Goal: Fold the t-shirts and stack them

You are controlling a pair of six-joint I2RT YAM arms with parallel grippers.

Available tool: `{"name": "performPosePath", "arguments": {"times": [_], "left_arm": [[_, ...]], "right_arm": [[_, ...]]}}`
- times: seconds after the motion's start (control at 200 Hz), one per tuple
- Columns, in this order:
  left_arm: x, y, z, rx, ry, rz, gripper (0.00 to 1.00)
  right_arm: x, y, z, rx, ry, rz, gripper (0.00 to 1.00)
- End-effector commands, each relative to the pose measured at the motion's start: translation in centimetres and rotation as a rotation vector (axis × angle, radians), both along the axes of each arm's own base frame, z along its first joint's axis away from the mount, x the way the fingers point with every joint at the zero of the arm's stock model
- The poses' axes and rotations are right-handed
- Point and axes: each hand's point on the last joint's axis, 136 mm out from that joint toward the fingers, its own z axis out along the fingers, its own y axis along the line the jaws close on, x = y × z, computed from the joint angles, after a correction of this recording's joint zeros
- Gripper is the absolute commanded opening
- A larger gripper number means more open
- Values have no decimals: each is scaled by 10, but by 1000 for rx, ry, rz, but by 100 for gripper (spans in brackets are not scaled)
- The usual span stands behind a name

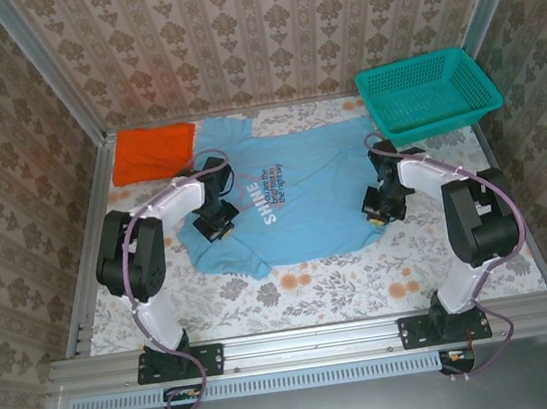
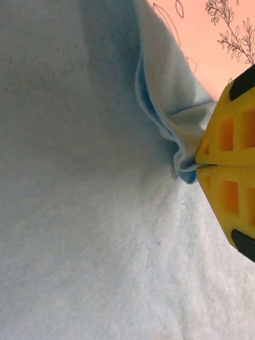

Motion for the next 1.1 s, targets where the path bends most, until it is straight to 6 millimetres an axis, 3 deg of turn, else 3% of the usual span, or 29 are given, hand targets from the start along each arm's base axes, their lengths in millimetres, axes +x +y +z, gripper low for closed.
{"name": "performPosePath", "arguments": {"times": [0.0, 0.205, 0.345, 0.68, 0.875, 1.09], "left_arm": [[-19, 12, 12, 40, 4, -65, 0], [-44, 26, 18, 54, 12, -116, 0], [-70, 22, 13, 33, 33, -174, 0], [-133, 42, 28, 35, 62, -250, 0], [-169, 63, 31, 96, 87, -228, 0], [-180, 71, 30, 112, 102, -218, 0]], "right_arm": [[-14, 0, 5, 31, 15, -4, 1], [-33, -7, 6, 61, 36, -39, 1], [-49, -13, 4, 72, 59, -54, 1], [-111, -28, -13, 165, 136, -242, 0], [-126, -26, -18, 217, 134, -337, 0], [-133, -39, -19, 244, 107, -481, 0]]}}
